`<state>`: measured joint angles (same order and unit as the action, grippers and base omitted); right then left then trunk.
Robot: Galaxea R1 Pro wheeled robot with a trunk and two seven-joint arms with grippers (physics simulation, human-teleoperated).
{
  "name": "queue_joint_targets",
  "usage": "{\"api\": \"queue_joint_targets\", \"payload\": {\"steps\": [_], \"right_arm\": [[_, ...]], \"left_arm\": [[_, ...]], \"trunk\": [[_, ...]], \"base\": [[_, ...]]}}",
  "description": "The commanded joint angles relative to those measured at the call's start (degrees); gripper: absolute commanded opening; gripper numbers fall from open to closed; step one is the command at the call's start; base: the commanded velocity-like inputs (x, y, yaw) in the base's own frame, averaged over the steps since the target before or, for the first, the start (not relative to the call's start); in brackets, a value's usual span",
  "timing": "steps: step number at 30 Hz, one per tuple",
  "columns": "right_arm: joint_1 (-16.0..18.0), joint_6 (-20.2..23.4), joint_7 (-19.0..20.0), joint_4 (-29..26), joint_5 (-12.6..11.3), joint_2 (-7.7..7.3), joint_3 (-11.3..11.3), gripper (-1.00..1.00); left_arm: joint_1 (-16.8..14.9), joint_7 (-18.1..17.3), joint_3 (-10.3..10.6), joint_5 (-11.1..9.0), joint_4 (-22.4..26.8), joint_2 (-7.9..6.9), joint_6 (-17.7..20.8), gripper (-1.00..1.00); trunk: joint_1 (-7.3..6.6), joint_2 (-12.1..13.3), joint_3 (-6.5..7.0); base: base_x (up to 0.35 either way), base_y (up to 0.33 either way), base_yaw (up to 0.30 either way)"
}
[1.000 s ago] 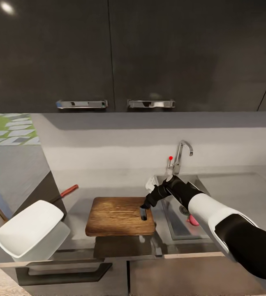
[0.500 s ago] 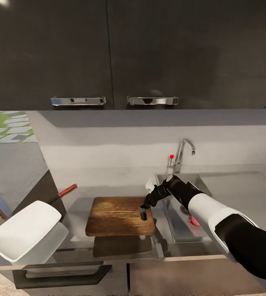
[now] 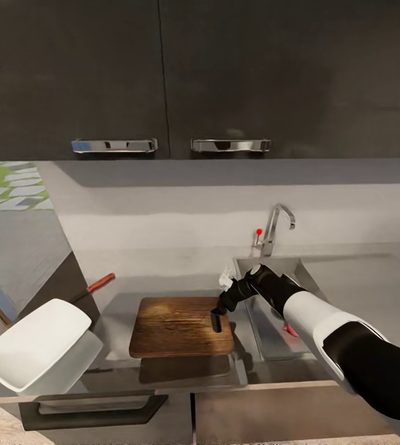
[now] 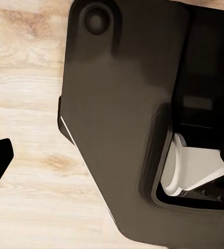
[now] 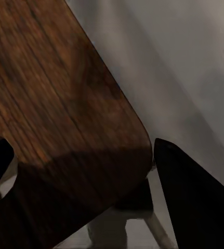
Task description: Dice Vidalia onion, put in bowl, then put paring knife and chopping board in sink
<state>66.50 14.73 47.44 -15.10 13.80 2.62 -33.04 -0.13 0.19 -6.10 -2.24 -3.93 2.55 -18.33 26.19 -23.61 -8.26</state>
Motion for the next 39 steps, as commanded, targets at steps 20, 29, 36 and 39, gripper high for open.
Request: {"api": "queue_joint_targets", "payload": {"steps": [20, 29, 36, 39], "right_arm": [[0.0, 0.4, 0.3, 0.2, 0.3, 0.15, 0.3, -1.00], [0.0, 0.3, 0.2, 0.1, 0.5, 0.19, 0.3, -1.00], [0.0, 0.3, 0.2, -0.2, 0.6, 0.36, 0.2, -1.00], [0.0, 0.3, 0.1, -0.2, 0.6, 0.47, 0.2, -1.00]], "left_arm": [[0.0, 0.0, -0.2, -0.2, -0.1, 0.26, -0.3, 1.00], [0.0, 0.0, -0.2, -0.2, -0.1, 0.35, -0.3, 1.00], [0.0, 0.0, -0.2, -0.2, -0.1, 0.35, -0.3, 1.00], [0.0, 0.0, -0.2, -0.2, -0.1, 0.35, -0.3, 1.00]], "trunk": [[0.03, -0.1, -1.30], [0.03, -0.1, -1.30], [0.03, -0.1, -1.30], [0.03, -0.1, -1.30]], "base": [[0.000, -0.024, 0.000], [0.000, 0.000, 0.000], [0.000, 0.000, 0.000], [0.000, 0.000, 0.000]]}}
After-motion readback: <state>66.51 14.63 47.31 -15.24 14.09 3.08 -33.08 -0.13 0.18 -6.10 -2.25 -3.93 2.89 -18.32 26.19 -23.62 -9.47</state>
